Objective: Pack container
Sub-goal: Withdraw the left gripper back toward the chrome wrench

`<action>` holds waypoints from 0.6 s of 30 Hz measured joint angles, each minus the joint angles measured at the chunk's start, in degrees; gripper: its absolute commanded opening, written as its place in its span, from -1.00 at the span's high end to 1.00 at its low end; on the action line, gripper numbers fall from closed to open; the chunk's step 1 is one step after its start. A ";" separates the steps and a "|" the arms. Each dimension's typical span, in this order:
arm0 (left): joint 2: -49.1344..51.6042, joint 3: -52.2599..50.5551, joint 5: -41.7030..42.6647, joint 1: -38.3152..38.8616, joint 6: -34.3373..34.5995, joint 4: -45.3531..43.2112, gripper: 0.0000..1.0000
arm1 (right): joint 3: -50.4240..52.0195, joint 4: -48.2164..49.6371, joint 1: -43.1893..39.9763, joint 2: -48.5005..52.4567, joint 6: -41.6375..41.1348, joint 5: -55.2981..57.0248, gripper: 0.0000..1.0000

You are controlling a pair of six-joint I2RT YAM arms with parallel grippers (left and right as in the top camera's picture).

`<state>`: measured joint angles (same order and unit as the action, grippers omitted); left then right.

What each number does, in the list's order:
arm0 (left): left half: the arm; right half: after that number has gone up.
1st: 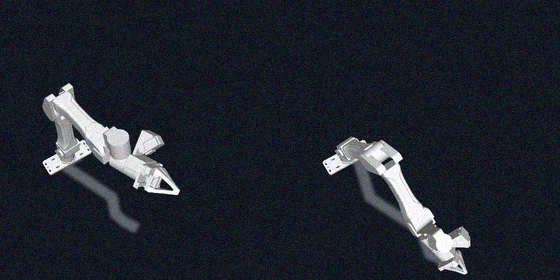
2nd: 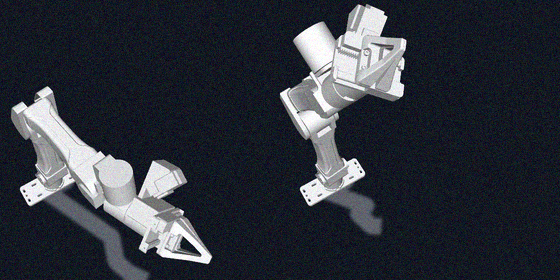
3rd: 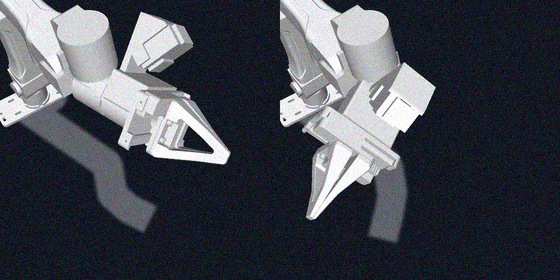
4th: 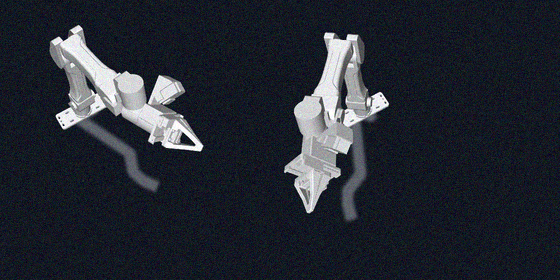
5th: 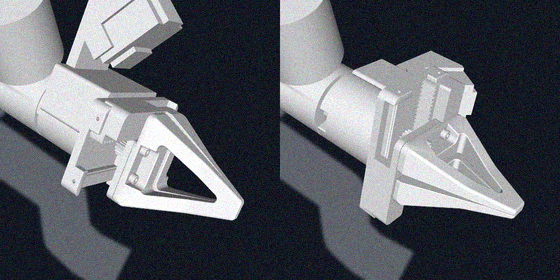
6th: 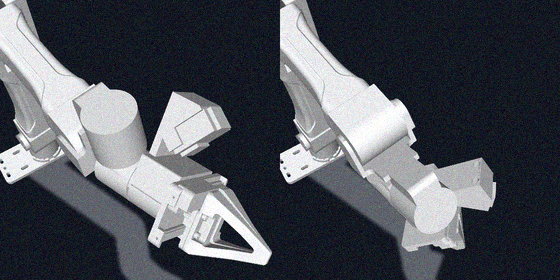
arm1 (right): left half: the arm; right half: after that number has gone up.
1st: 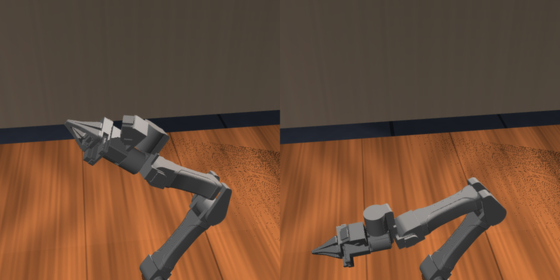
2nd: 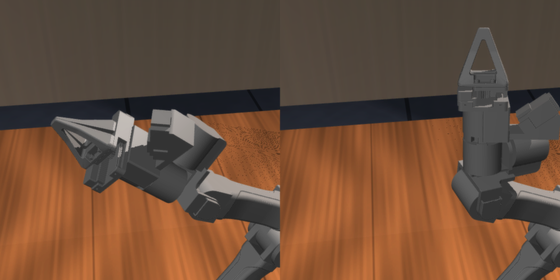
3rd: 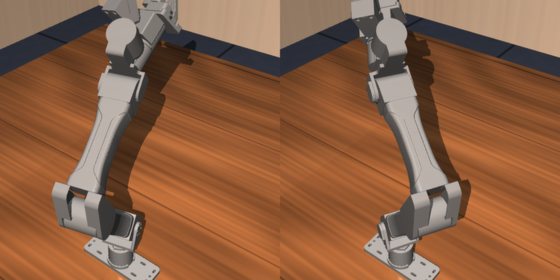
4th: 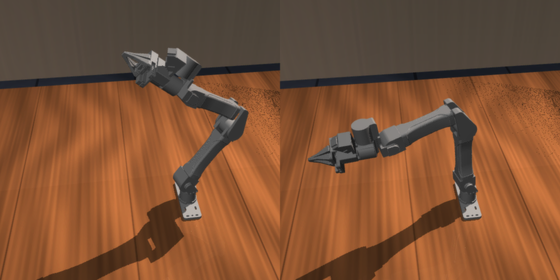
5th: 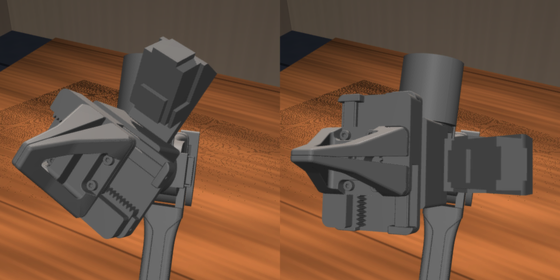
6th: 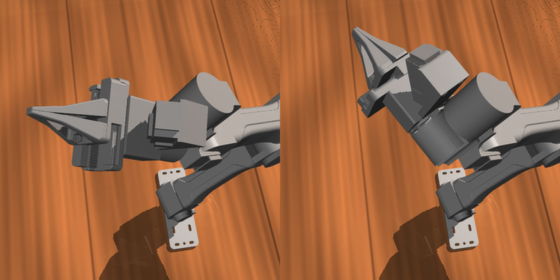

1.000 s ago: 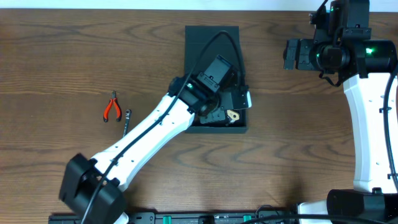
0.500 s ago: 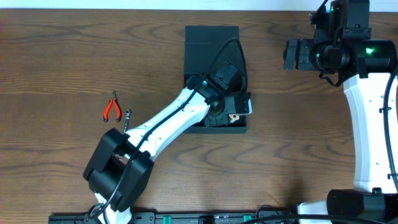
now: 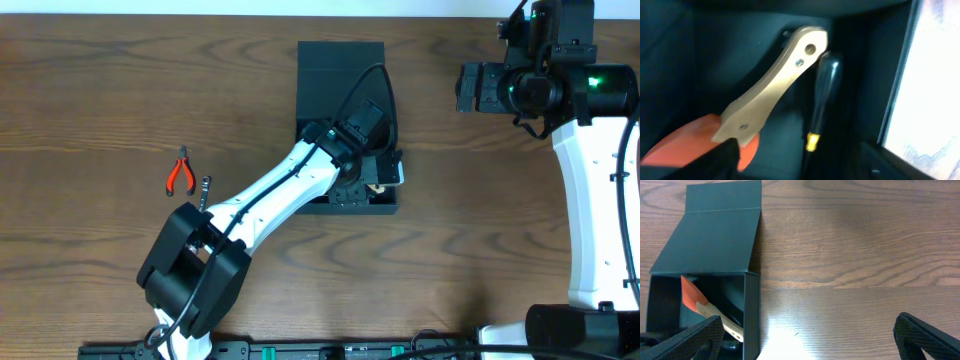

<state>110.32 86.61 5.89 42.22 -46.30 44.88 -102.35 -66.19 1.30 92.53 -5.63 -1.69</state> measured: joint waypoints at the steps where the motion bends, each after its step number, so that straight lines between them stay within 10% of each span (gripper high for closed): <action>1: -0.59 0.00 -1.01 -0.07 0.63 0.33 -0.71 | 0.00 0.00 0.00 0.00 0.00 0.00 -0.98; 18: -22.69 3.08 -8.02 -27.82 36.28 22.21 -0.86 | 0.00 0.00 0.00 0.00 0.35 0.02 -0.99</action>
<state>87.64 89.69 -2.13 14.39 -10.02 67.09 -102.35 -66.19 1.30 92.53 -5.28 -1.67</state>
